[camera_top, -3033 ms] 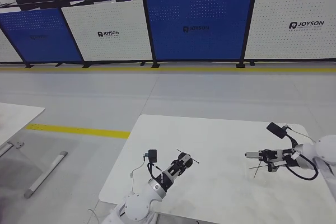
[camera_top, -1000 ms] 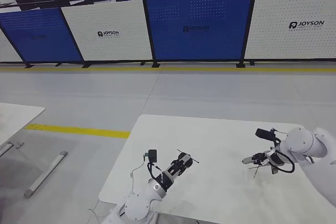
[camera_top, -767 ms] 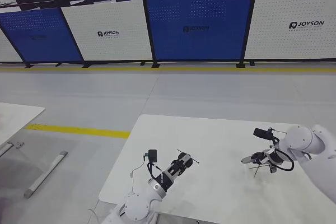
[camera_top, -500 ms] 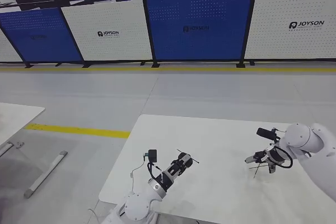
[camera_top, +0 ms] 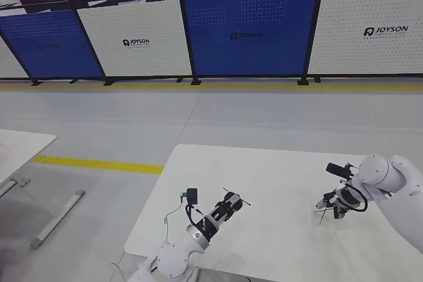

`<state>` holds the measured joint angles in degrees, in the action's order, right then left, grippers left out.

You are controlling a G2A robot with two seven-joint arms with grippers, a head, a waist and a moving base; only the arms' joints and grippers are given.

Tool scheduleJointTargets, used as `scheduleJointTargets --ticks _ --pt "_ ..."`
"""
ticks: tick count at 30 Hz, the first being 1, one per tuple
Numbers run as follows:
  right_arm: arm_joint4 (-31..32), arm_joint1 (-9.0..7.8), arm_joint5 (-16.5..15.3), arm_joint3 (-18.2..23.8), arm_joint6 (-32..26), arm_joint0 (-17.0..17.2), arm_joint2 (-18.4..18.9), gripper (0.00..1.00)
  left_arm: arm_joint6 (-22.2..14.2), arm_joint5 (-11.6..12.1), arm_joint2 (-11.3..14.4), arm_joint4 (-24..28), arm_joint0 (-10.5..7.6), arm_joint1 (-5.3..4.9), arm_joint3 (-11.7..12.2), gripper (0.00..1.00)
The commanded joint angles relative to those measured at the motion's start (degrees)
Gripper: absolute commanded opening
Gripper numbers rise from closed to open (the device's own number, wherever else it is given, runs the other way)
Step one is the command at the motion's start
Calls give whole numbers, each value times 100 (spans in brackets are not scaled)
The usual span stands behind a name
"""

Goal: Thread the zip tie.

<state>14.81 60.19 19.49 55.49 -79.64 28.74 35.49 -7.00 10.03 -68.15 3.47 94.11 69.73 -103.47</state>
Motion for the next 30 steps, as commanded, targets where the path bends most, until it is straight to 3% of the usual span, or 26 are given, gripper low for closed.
scheduleJointTargets --ticks 1,8,14,28,30 --pt "-15 17 -1 -64 0 -13 -19 38 0 0 0 0 0 0 0 0" --pt "-84 135 -1 -358 0 -103 -150 38 0 0 0 0 0 0 0 0" --pt "-111 287 -1 -712 0 -224 -247 24 0 0 0 0 0 0 0 0" --pt "-47 682 -1 -1411 0 -433 -537 27 0 0 0 0 0 0 0 0" --pt "-49 734 -1 -1488 0 -460 -573 32 0 0 0 0 0 0 0 0"
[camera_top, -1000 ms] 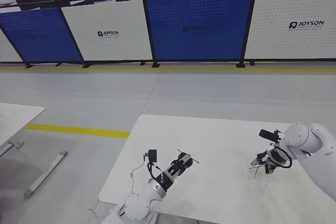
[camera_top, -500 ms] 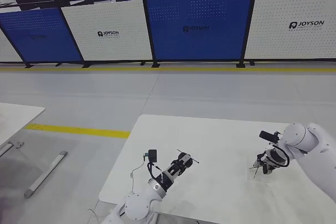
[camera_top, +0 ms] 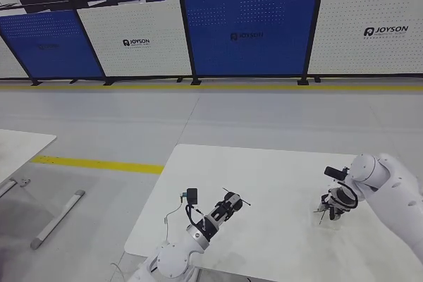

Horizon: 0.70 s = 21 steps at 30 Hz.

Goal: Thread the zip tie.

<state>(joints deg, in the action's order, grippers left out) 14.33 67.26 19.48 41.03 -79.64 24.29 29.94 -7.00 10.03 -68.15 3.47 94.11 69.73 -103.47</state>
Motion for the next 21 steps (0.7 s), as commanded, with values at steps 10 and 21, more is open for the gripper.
scheduleJointTargets --ticks 10,21 --pt "-39 290 0 -462 0 -137 -200 30 0 0 0 0 0 0 0 0" --pt "-113 475 0 -831 0 -244 -339 27 0 0 0 0 0 0 0 0"
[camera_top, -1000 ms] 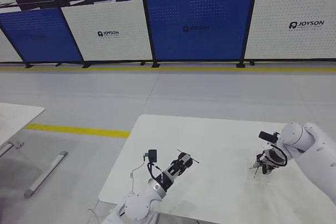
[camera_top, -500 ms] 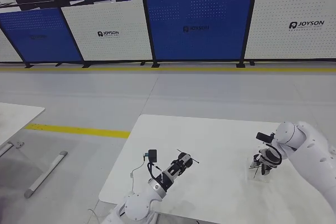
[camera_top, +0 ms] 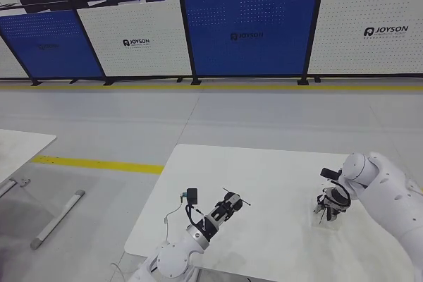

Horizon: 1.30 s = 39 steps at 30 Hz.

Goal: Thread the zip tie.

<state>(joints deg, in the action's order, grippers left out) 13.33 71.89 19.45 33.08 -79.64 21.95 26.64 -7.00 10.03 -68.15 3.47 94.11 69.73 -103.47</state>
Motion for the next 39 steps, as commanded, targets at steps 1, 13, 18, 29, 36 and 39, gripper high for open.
scheduleJointTargets --ticks 1,13,18,29,36,39 --pt "-25 32 -1 -79 0 -23 -22 27 0 0 0 0 0 0 0 0" --pt "-75 247 -9 -523 0 -114 -171 26 0 0 0 0 0 0 0 0" --pt "-82 333 -9 -695 0 -159 -220 22 0 0 0 0 0 0 0 0" --pt "-97 507 -70 -1043 0 -235 -317 24 0 0 0 0 0 0 0 0" --pt "-85 632 -77 -1246 0 -281 -399 19 0 0 0 0 0 0 0 0" --pt "-93 680 -92 -1354 0 -308 -422 18 0 0 0 0 0 0 0 0"
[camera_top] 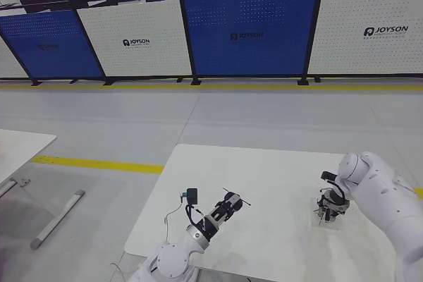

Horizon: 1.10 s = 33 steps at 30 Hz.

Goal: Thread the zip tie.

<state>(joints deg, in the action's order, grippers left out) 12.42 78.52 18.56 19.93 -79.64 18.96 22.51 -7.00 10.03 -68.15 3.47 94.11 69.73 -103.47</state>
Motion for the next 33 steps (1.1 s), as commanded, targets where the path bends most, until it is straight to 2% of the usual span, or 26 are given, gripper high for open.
scheduleJointTargets --ticks 1,4,7,15,22,33 --pt "-4 31 1 -69 0 -15 -17 19 0 0 0 0 0 0 0 0" --pt "-7 81 2 -162 0 -32 -51 17 0 0 0 0 0 0 0 0" --pt "-27 126 -18 -258 0 -52 -74 0 0 0 0 0 0 0 0 0" --pt "-17 201 -128 -432 0 -105 -101 0 0 0 0 0 0 0 0 0" --pt "78 211 -215 -417 58 -124 -70 0 0 0 0 0 0 0 0 0" --pt "143 36 -419 -77 311 -16 127 0 0 0 0 0 0 0 0 0"
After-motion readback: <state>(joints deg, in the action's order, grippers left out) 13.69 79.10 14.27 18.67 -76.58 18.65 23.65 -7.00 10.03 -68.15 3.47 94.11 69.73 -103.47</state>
